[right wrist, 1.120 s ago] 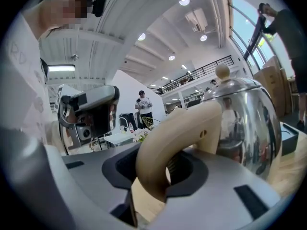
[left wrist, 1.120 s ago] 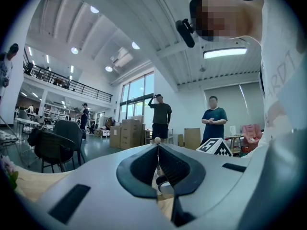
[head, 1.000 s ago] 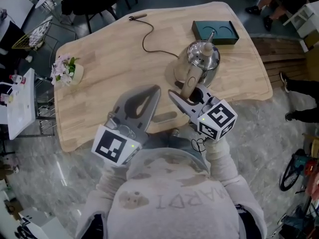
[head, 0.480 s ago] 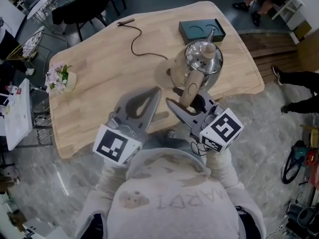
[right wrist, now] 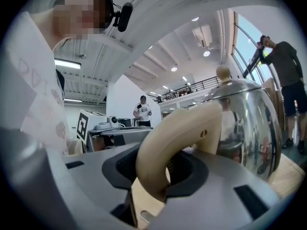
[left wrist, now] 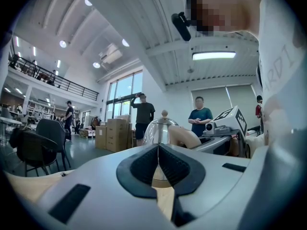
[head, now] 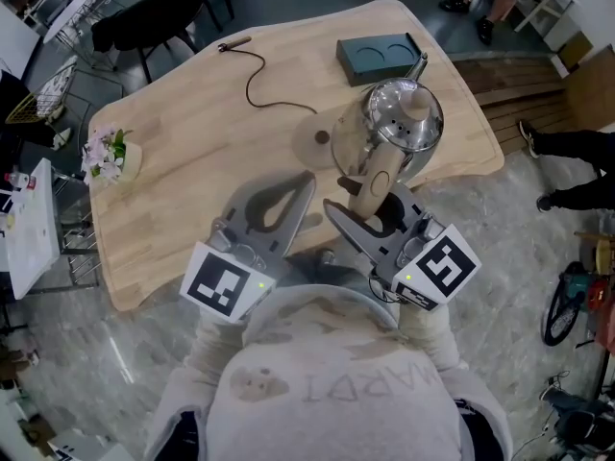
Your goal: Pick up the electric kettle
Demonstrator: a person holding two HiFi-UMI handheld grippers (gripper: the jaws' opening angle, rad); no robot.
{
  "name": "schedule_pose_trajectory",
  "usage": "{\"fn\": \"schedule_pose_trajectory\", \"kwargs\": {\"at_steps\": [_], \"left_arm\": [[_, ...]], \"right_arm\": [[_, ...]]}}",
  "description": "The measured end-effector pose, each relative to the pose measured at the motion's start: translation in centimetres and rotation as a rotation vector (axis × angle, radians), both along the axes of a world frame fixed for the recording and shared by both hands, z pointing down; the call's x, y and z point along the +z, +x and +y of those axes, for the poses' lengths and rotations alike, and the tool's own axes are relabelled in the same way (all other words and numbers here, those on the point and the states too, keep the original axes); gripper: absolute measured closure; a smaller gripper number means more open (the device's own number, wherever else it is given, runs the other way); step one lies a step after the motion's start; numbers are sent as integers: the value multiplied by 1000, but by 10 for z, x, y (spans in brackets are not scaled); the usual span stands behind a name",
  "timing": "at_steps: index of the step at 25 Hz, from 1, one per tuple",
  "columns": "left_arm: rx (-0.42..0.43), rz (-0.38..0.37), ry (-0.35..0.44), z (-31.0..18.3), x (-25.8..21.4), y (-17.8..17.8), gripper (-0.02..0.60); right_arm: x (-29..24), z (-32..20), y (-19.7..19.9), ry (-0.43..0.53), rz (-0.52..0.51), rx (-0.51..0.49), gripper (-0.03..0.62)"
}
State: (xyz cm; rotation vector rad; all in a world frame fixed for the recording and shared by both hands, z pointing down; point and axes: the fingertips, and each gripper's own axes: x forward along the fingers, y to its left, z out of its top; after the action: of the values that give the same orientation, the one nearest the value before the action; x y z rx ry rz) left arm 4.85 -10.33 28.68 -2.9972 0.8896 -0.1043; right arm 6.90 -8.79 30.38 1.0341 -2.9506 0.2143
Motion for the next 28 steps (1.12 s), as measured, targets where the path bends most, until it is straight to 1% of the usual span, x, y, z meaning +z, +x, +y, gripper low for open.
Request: {"fn": "schedule_pose_trajectory", "kwargs": {"at_steps": [7, 11, 18, 22, 28], "left_arm": [[47, -3, 14, 2, -3, -1, 568], [67, 9, 11, 4, -6, -2, 568], [74, 22, 15, 3, -9, -4, 568], [74, 27, 24, 2, -11, -7, 568], [92, 27, 41, 2, -16, -4, 568]], "right_arm": [[-15, 4, -4, 17, -7, 23, 462], [-22, 5, -7, 23, -13, 31, 462], [-26, 4, -7, 31, -31, 42, 462], [-27, 5, -10, 49, -8, 50, 462], [-33, 4, -9, 66, -3, 57, 462]]}}
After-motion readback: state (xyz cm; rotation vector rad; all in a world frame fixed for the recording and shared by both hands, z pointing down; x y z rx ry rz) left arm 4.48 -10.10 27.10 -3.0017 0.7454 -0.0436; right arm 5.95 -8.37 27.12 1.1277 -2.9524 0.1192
